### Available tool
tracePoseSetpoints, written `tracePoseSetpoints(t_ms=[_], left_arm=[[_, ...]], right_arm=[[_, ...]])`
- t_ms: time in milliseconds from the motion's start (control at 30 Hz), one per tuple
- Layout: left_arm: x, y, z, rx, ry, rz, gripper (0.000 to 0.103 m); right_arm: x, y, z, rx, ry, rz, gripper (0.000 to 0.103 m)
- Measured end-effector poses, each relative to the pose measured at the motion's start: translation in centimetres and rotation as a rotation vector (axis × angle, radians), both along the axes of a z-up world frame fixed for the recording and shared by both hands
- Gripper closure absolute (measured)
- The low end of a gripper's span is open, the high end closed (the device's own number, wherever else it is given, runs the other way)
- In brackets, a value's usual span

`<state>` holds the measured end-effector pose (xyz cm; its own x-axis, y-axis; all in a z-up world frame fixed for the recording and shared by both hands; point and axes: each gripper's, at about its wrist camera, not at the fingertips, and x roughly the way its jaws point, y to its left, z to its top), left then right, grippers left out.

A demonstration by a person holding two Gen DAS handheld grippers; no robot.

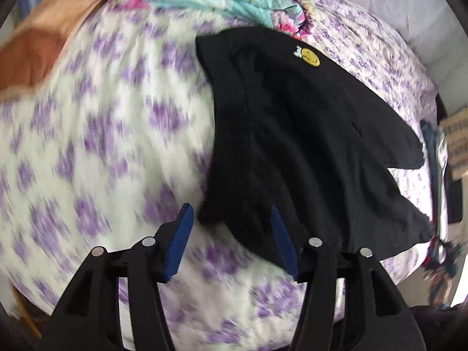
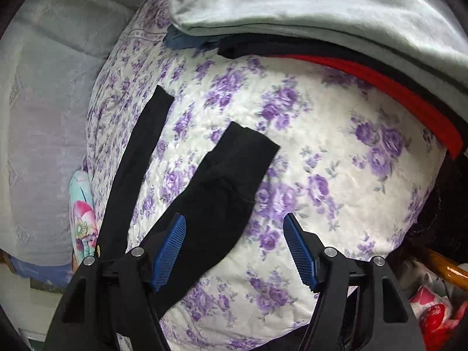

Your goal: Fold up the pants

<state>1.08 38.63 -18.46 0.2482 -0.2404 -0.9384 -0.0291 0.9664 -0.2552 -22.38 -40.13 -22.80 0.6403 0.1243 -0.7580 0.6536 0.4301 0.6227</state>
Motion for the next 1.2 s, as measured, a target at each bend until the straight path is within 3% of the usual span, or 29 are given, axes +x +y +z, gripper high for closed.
tracePoseSetpoints(t_ms=[67,100,133,167,267,400,467,533,667,733,800,900,933,1033,1100,1200], left_arm=[[-2.0,-0.3,-1.4,-0.069,0.026,0.047,0.049],[-3.0,-0.6,-2.2,-0.105,0.033,0.073,0.049],[-3.8,-1.0,-2.8,-0.128,0.042,0.096,0.049],[-4.4,-1.3,-3.4,-0.148,0.044,0.114,0.049],[-6.0,-1.9,-4.3,-0.186,0.042,0.18,0.049],[-7.6,-2.3,-3.5,-0.221,0.006,0.227,0.048],[-8.4,-2.6,-2.8,-0.247,-0.025,0.249,0.04],[-9.0,-2.8,-2.5,-0.273,-0.059,0.251,0.034],[-8.7,-3.8,-3.7,-0.309,-0.065,0.279,0.032],[-7.5,-3.2,-4.5,-0.343,-0.062,0.318,0.032],[-6.3,-2.7,-5.2,-0.37,-0.064,0.359,0.032],[-4.4,-1.7,-5.8,-0.405,-0.067,0.425,0.032],[-3.6,-1.2,-5.8,-0.417,-0.077,0.449,0.036],[-1.7,-0.4,-6.0,-0.404,-0.071,0.503,0.094],[-1.8,-0.1,-4.6,-0.401,-0.097,0.517,0.094],[-3.8,0.4,0.2,-0.397,-0.229,0.484,0.095]], right_arm=[[1.1,-0.6,-1.6,0.034,-0.051,0.013,0.046],[1.8,-1.0,-2.3,0.054,-0.068,0.025,0.06],[2.6,-1.2,-2.9,0.084,-0.081,0.045,0.089],[3.5,-1.2,-2.9,0.102,-0.095,0.063,0.094],[7.2,-1.5,0.9,0.074,-0.151,0.162,0.095],[10.2,-2.0,11.6,-0.054,-0.404,0.286,0.096],[10.1,-2.2,14.1,-0.094,-0.47,0.32,0.096],[9.7,-3.0,12.6,-0.11,-0.419,0.305,0.096],[8.9,-5.2,2.0,-0.013,-0.109,0.21,0.096],[7.9,-5.4,-2.0,0.052,-0.037,0.166,0.095],[7.4,-5.2,-3.7,0.062,-0.014,0.155,0.095],[7.5,-4.9,-3.7,0.051,-0.001,0.168,0.096],[7.6,-4.8,-3.3,0.036,0.005,0.181,0.096],[7.7,-4.9,-2.4,0.016,0.01,0.196,0.095],[7.9,-5.1,-1.4,0.017,-0.019,0.198,0.095],[7.4,-5.1,0.8,0.033,-0.095,0.21,0.096]])
